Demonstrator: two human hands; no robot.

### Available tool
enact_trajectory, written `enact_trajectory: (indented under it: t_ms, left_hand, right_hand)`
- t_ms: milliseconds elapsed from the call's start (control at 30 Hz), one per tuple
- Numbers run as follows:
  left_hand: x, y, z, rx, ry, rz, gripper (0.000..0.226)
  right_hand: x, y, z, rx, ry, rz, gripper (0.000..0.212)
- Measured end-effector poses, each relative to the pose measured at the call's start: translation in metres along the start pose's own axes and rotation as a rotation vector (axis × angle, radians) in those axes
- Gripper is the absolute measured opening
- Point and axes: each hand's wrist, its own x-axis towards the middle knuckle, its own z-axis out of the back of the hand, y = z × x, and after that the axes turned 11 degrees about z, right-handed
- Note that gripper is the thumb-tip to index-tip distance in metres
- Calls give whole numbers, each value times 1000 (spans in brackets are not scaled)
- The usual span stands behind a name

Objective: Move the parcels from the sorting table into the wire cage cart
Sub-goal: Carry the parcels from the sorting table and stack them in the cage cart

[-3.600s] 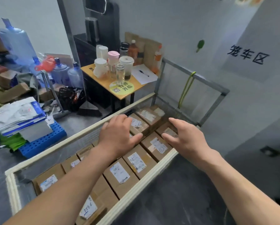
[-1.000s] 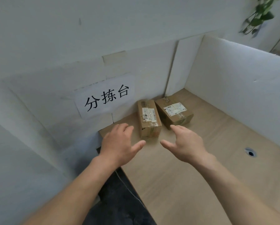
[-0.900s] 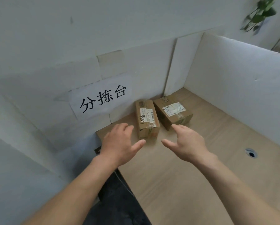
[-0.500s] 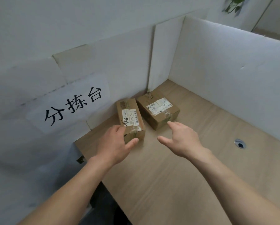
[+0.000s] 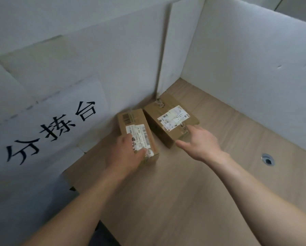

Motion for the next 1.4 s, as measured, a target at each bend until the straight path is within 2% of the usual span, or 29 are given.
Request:
enact_trajectory:
  t_ms: [133, 333, 600, 733, 933, 1067, 1233, 1400]
  left_hand:
    - [21, -1, -3, -18, -21, -10, 67]
    - [41, -3, -5, -135, -20, -35, 64]
    - [54, -13, -2, -197, 30, -64, 78]
    - [57, -15, -3, -198, 54, -47, 88]
    - [58, -19, -4, -221, 83, -53, 86]
    - [52, -17, -8, -204, 95, -82, 80]
    - [28, -14, -14, -133, 133, -85, 86]
    - [2, -9, -23, -86, 168, -116, 87]
  right_hand:
    - [40, -5, -11, -9, 18, -32, 65]
    - [91, -21, -21, -4, 14, -74, 88]
    - [125, -41, -31, 66, 76, -98, 114]
    - [123, -48, -36, 109, 58, -111, 124]
    - [101, -55, -46, 211, 69, -153, 118]
    - [75, -57, -57, 245, 50, -178, 125]
    - [34, -64, -69, 331, -1, -211, 118]
    - [-12, -72, -80, 371, -13, -267, 126]
